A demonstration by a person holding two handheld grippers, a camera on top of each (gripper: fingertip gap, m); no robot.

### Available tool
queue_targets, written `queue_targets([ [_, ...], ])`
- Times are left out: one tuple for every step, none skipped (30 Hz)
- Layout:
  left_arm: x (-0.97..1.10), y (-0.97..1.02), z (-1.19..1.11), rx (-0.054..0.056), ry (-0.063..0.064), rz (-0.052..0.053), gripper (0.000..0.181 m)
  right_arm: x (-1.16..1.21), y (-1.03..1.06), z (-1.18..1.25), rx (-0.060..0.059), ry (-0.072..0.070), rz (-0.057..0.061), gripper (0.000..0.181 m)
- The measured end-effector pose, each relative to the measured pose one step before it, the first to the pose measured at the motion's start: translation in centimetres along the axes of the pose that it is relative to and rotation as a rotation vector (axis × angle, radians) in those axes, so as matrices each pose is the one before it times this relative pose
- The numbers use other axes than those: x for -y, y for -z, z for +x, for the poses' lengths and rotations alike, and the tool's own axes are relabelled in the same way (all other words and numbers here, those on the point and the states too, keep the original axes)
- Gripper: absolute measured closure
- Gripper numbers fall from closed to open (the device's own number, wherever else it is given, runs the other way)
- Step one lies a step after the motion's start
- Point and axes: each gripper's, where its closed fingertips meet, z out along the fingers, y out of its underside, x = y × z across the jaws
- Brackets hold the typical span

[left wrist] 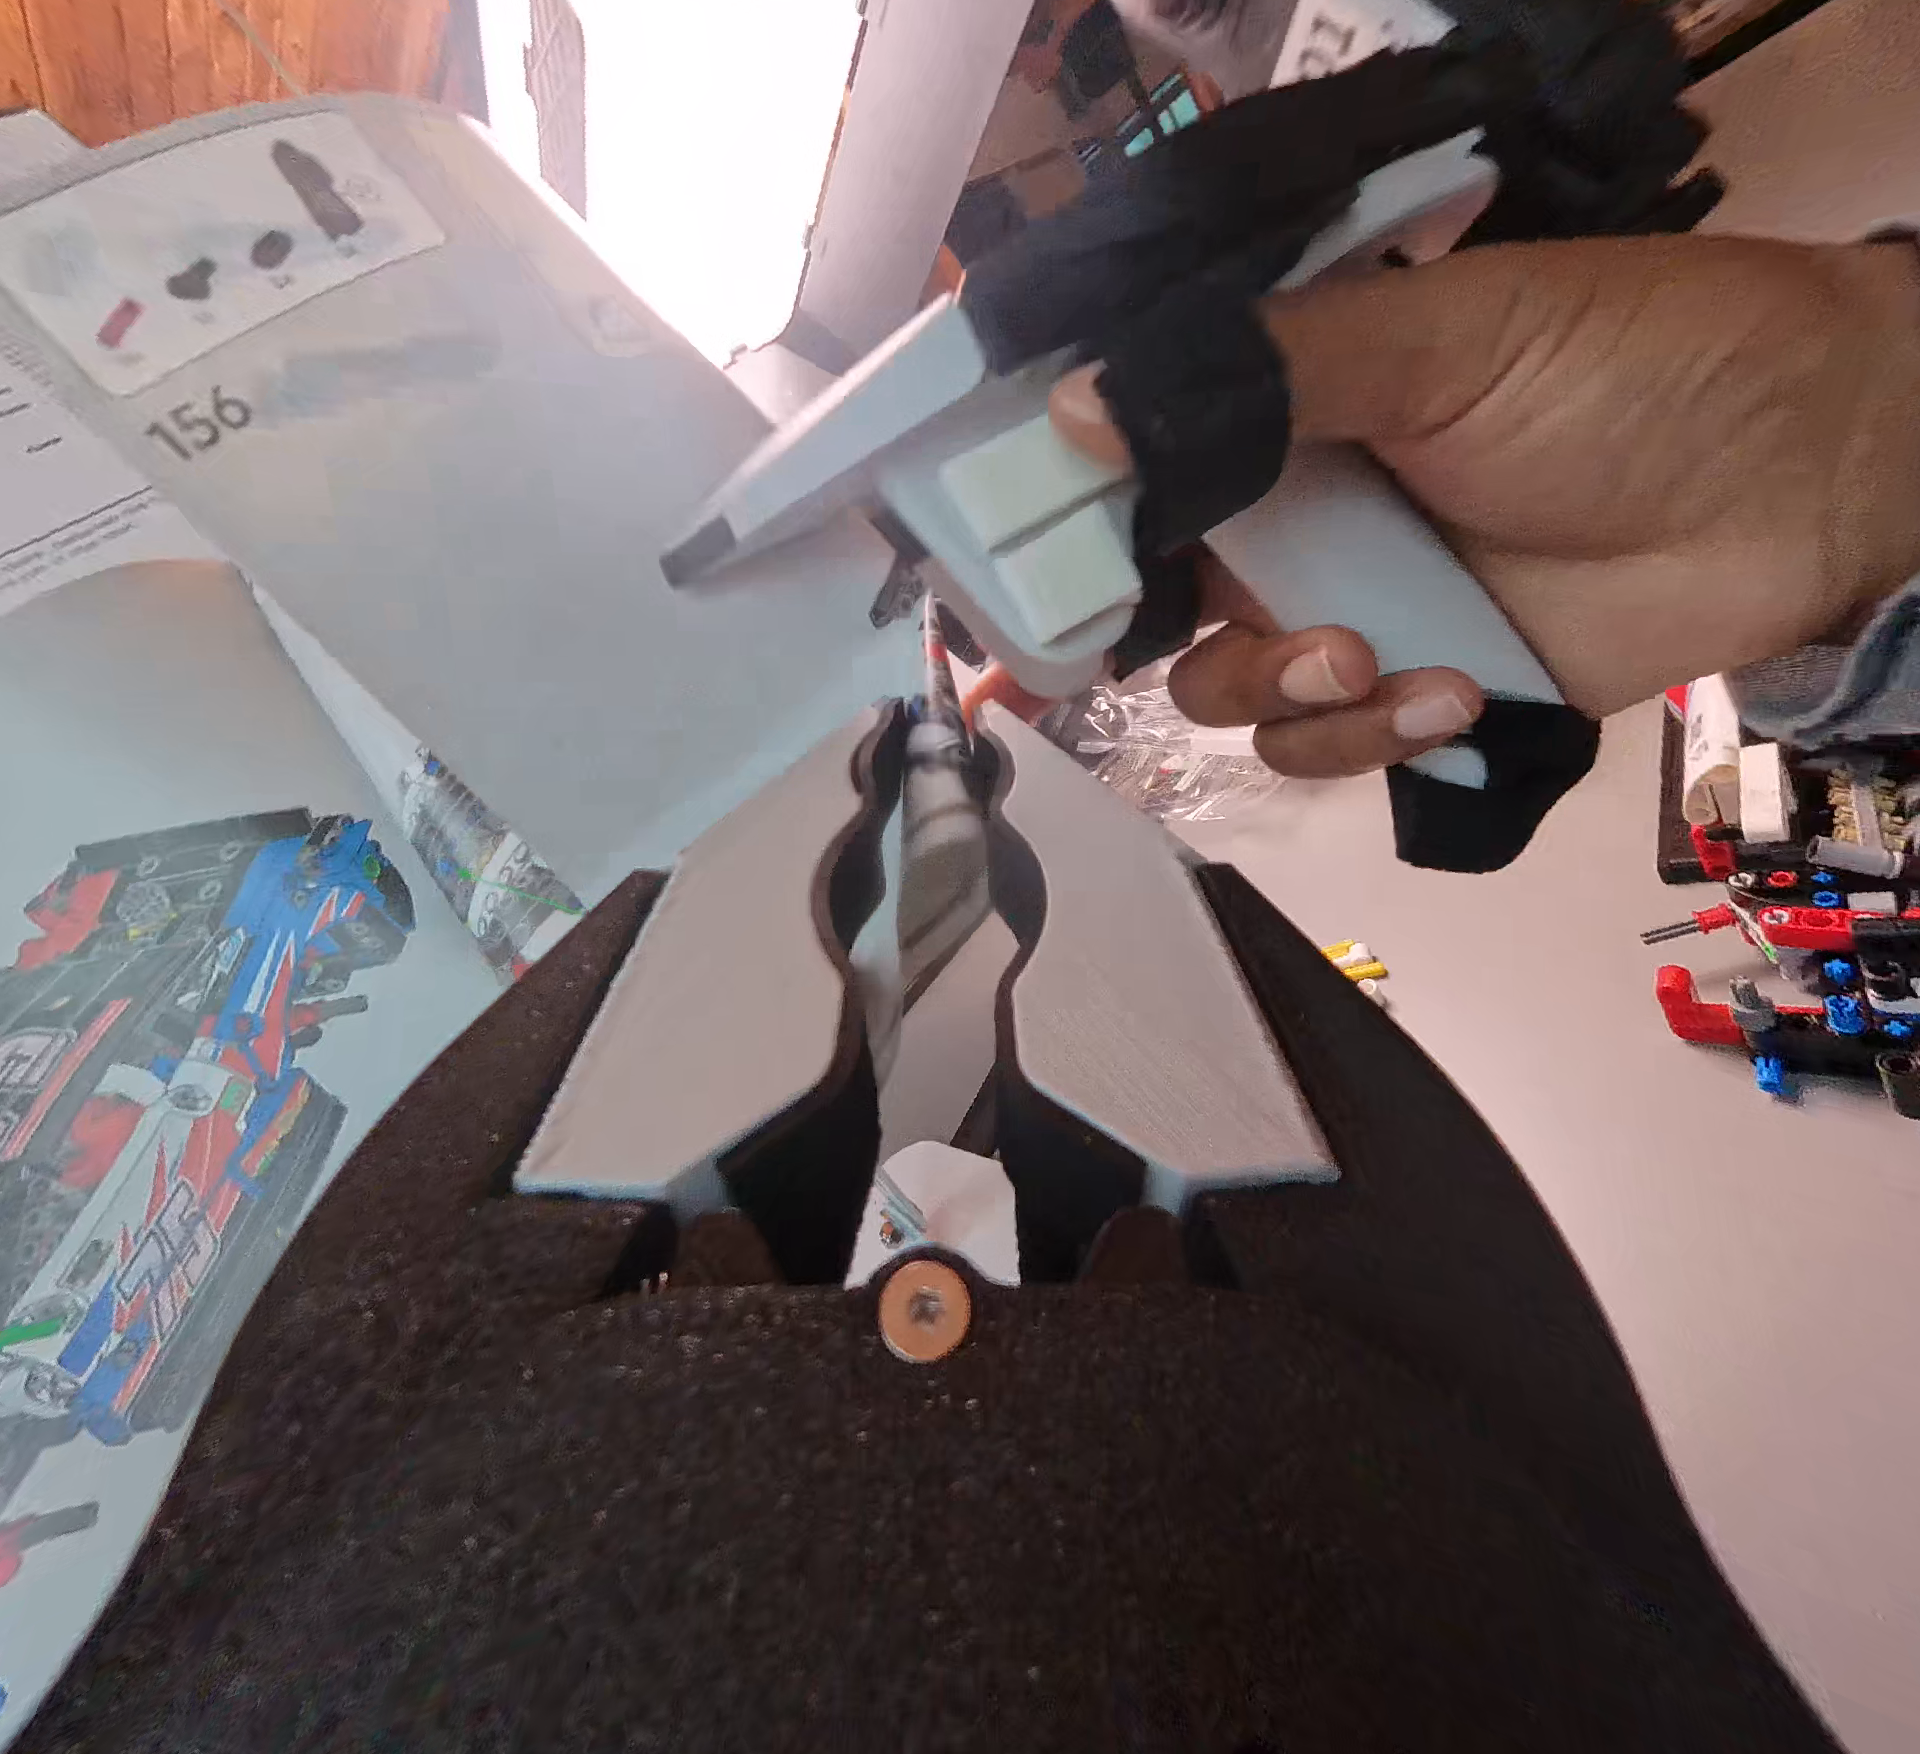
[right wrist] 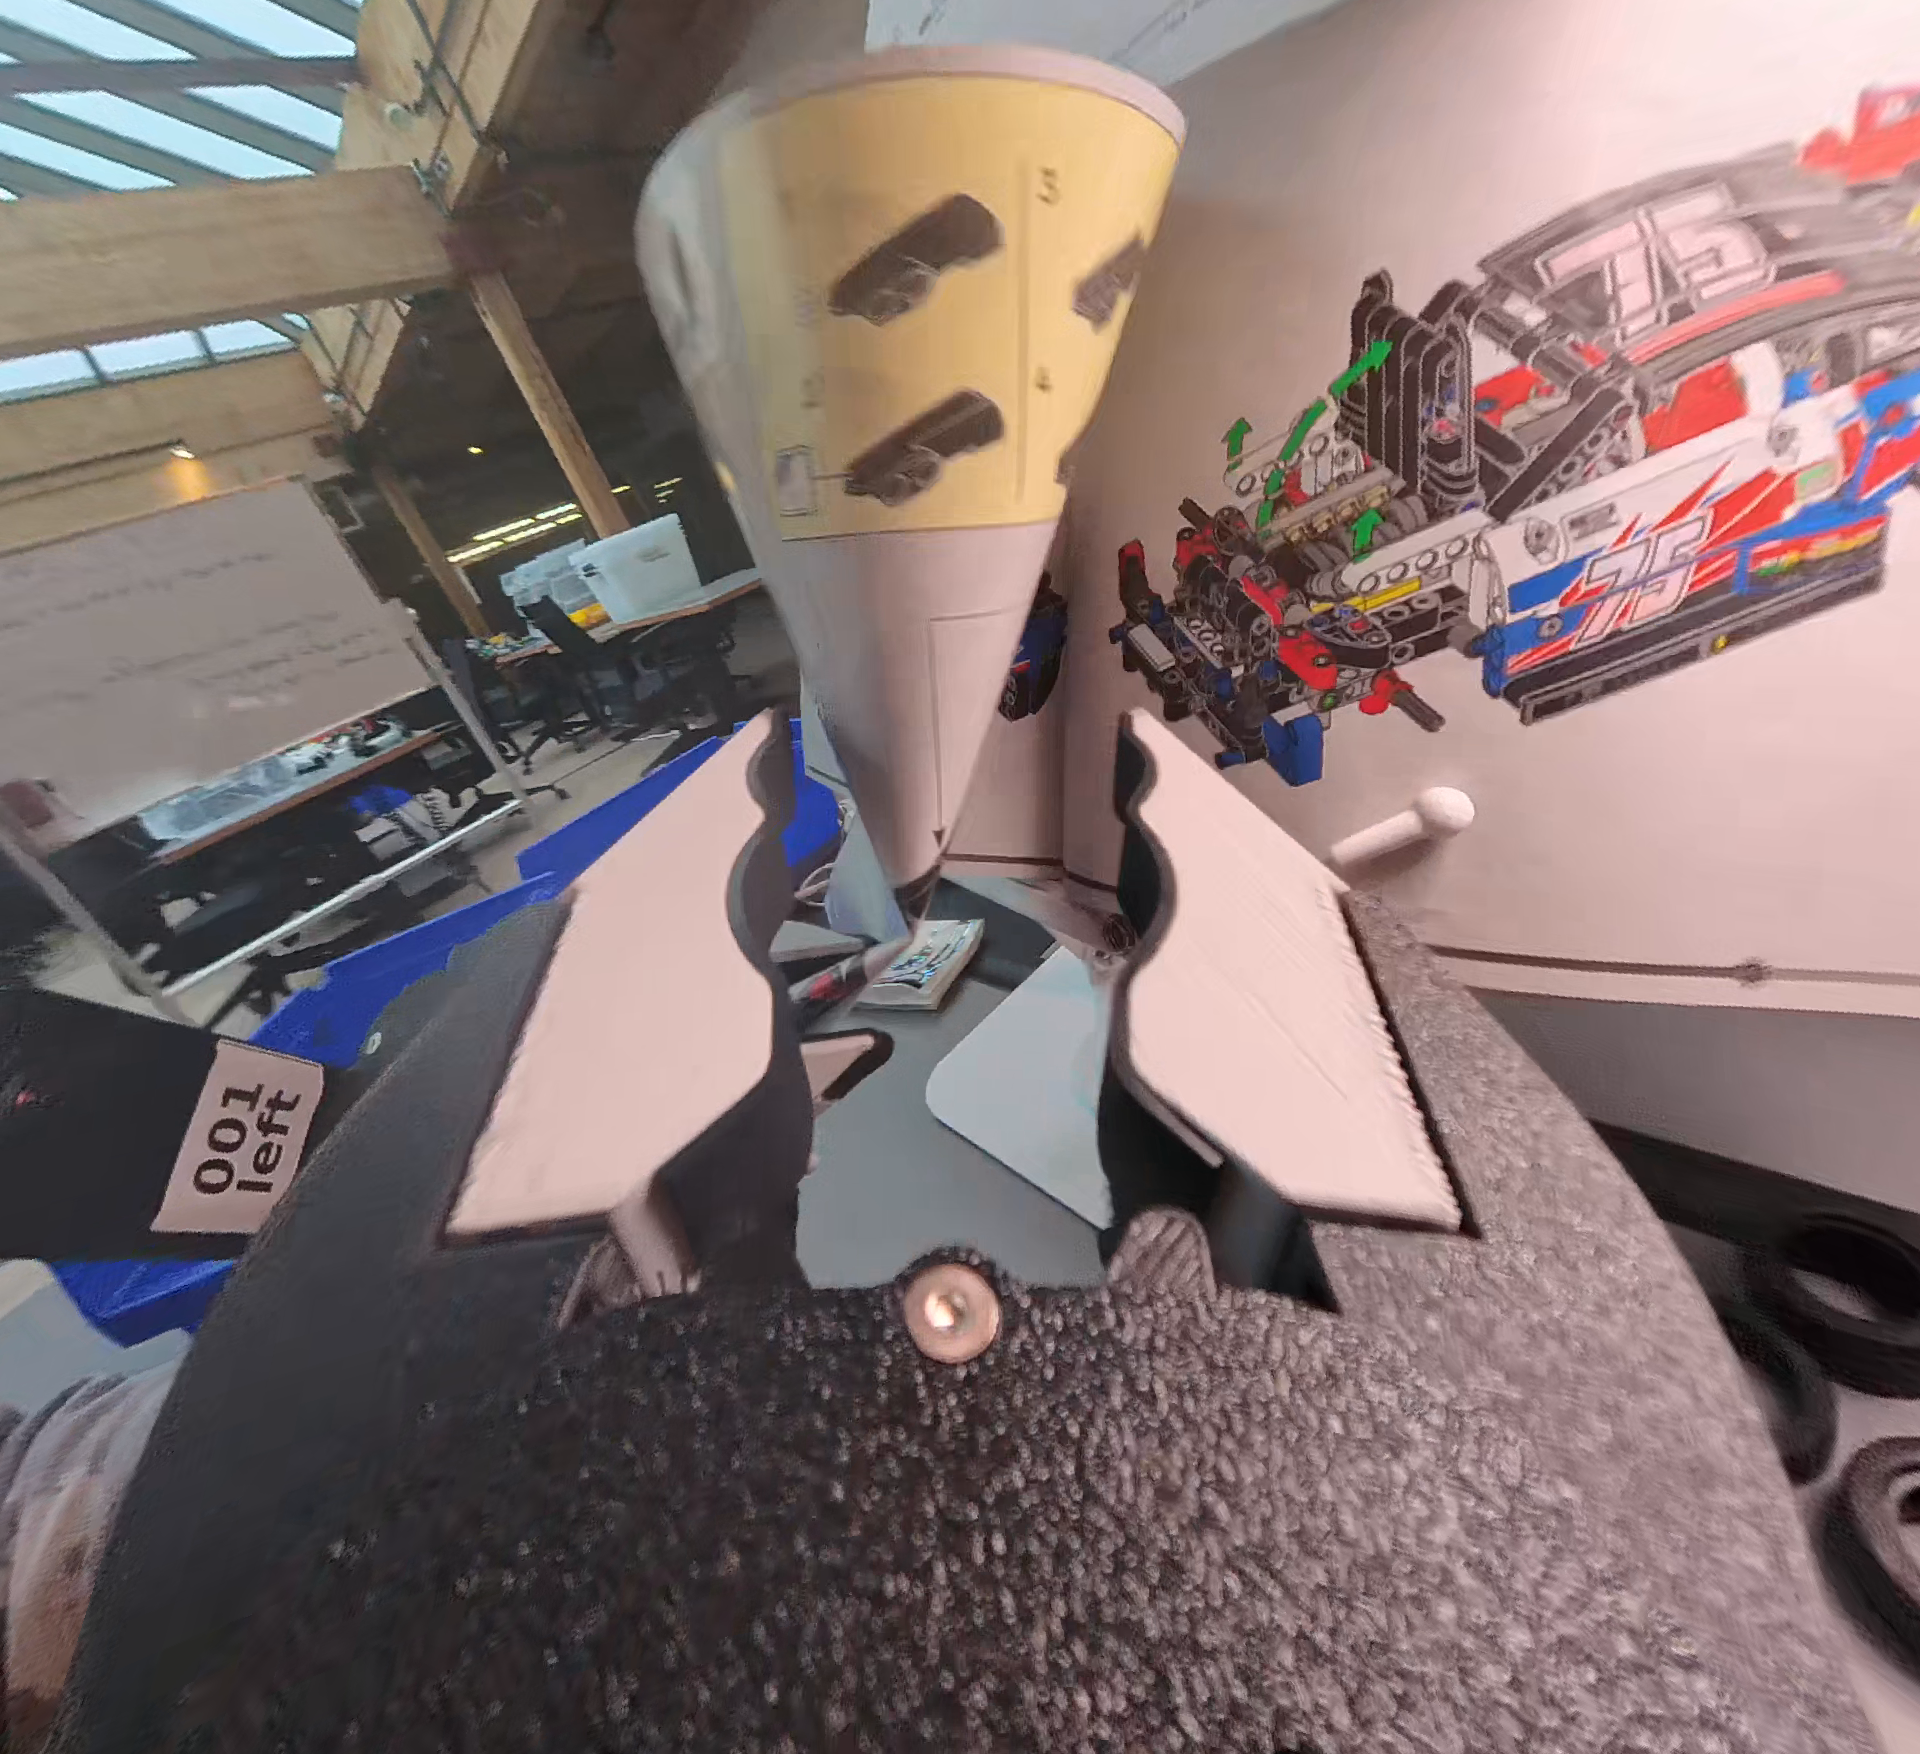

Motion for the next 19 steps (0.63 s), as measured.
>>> queue_targets([
  [0.212, 0.133, 0.339, -0.0180, -0.0185, 0.0092, 0.170, -0.447, -0.200, 0.233, 0.0293, -0.0384, -0.0102, 0.139],
  [0.215, 0.145, 0.238, -0.0144, -0.0111, 0.0096, 0.167, -0.251, -0.027, 0.127, 0.0329, -0.0282, 0.0050, 0.159],
  [0.337, 0.195, 0.130, -0.0108, -0.0051, 0.0161, 0.168, -0.047, 0.109, 0.353, 0.0122, -0.0210, 0.0150, 0.171],
  [0.526, 0.268, -0.046, -0.0025, 0.0023, 0.0245, 0.170, 0.130, 0.231, 0.451, -0.0024, -0.0073, 0.0178, 0.177],
  [0.779, 0.315, -0.269, 0.0076, 0.0083, 0.0340, 0.171, 0.309, 0.323, 0.411, -0.0062, 0.0058, 0.0185, 0.181],
  [0.883, 0.331, -0.502, 0.0185, 0.0094, 0.0350, 0.171, 0.387, 0.342, 0.429, -0.0125, 0.0131, 0.0126, 0.181],
  [0.769, 0.285, -0.712, 0.0280, 0.0094, 0.0272, 0.170, 0.438, 0.363, 0.404, -0.0138, 0.0149, 0.0085, 0.181],
  [0.501, 0.220, -0.737, 0.0263, 0.0135, 0.0162, 0.169, 0.508, 0.365, 0.422, -0.0166, 0.0106, 0.0100, 0.181],
  [0.102, 0.112, -0.665, 0.0176, 0.0224, 0.0011, 0.167, 0.583, 0.367, 0.465, -0.0192, 0.0102, 0.0158, 0.181],
  [-0.303, 0.054, -0.641, 0.0141, 0.0323, -0.0130, 0.166, 0.584, 0.340, 0.470, -0.0192, 0.0119, 0.0185, 0.181],
  [-0.706, -0.050, -0.543, 0.0075, 0.0400, -0.0247, 0.162, 0.470, 0.300, 0.514, -0.0211, 0.0144, 0.0146, 0.180],
  [-1.154, -0.198, -0.401, -0.0027, 0.0479, -0.0437, 0.157, 0.319, 0.211, 0.529, -0.0211, 0.0165, 0.0081, 0.179],
  [-1.515, -0.295, -0.343, -0.0042, 0.0555, -0.0645, 0.152, 0.189, 0.138, 0.455, -0.0143, 0.0128, 0.0030, 0.178],
  [-1.391, -0.303, -0.298, -0.0016, 0.0558, -0.0581, 0.148, 0.107, 0.070, 0.365, -0.0071, 0.0060, 0.0006, 0.177],
  [-0.940, -0.288, -0.002, -0.0145, 0.0484, -0.0315, 0.144, 0.061, 0.037, 0.376, -0.0068, 0.0019, 0.0007, 0.177],
  [-0.597, -0.247, 0.239, -0.0233, 0.0397, -0.0147, 0.139, 0.046, 0.053, 0.382, -0.0069, 0.0030, 0.0016, 0.175],
  [-0.383, -0.206, 0.203, -0.0139, 0.0267, -0.0055, 0.139, 0.021, 0.079, 0.508, -0.0142, 0.0038, 0.0013, 0.173],
  [-0.272, -0.205, 0.272, -0.0117, 0.0115, -0.0042, 0.139, -0.055, 0.116, 0.679, -0.0234, 0.0025, -0.0018, 0.170],
  [-0.293, -0.259, 0.403, -0.0161, 0.0027, -0.0095, 0.139, -0.094, 0.142, 0.739, -0.0250, -0.0017, -0.0015, 0.168],
])
